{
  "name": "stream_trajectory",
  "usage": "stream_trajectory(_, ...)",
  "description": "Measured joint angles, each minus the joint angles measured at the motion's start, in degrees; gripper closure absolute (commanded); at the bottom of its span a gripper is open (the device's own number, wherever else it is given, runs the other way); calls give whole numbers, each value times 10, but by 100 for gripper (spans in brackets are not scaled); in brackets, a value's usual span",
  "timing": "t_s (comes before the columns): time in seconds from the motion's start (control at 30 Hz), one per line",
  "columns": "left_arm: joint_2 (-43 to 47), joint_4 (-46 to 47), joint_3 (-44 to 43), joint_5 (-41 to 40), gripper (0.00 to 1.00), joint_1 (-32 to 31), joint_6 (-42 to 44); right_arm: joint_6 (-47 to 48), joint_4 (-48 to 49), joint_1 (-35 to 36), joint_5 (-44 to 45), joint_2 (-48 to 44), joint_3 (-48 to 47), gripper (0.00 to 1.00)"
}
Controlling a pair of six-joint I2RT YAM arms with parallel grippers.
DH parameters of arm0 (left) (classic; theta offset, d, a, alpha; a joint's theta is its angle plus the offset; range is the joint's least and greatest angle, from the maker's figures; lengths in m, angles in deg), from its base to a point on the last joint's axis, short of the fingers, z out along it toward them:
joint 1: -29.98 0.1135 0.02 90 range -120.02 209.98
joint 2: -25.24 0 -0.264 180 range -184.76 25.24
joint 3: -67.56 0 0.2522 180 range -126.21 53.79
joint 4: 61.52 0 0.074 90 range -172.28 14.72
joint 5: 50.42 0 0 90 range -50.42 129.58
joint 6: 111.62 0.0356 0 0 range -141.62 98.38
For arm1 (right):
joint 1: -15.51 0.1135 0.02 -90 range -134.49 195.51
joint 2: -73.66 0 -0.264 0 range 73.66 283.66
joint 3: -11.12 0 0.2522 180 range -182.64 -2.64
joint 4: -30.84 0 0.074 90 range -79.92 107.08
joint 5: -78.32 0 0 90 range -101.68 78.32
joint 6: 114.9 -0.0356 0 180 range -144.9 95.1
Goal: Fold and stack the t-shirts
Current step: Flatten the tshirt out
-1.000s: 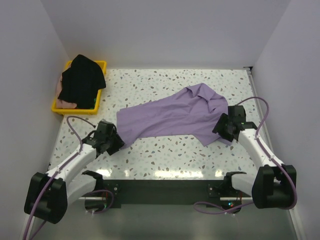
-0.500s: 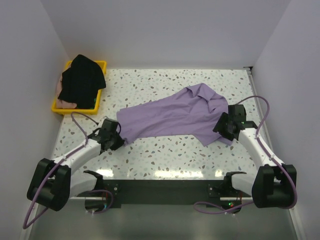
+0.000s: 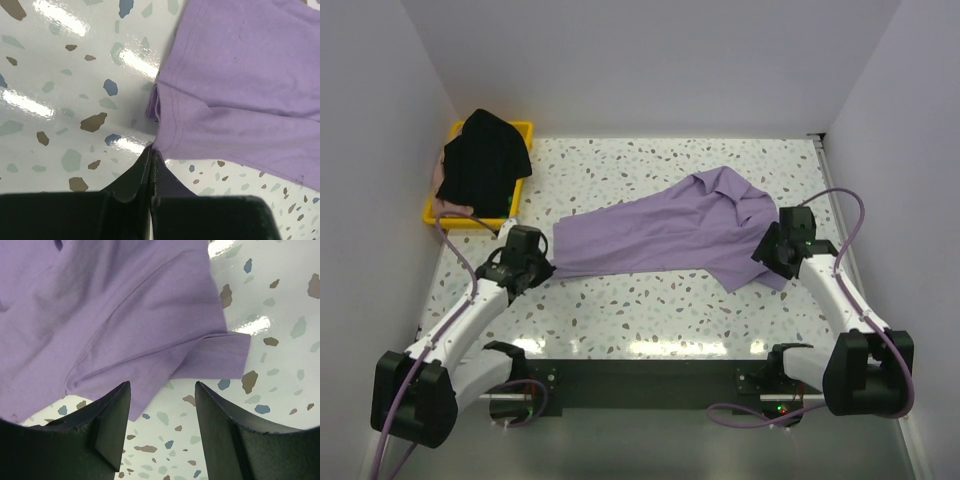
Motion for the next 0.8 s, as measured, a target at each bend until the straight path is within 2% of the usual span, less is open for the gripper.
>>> stream_trajectory(0.23,24,-27,-5,-6,100,13,9,0,-7,-4,19,0,-3,40)
stream_trajectory(0.27,22,-28,-5,-2,93,14,9,0,-8,-4,19,0,-3,40)
stream_trajectory(0.3,19,-30,-5,1,78,14,9,0,-8,-4,19,0,-3,40)
stream_trajectory(0.37,11,-33,-5,8,70,14,8,0,-8,-4,19,0,-3,40)
stream_trajectory(0.4,10,-34,-5,12,63,14,5,0,-8,-4,19,0,-3,40)
stream_trajectory(0.5,10,-33,0,23,56,14,-1,0,-8,-4,18,1,-3,40)
stream_trajectory(0.8,0,-21,22,51,49,14,-12,0,-3,-4,15,19,-3,40)
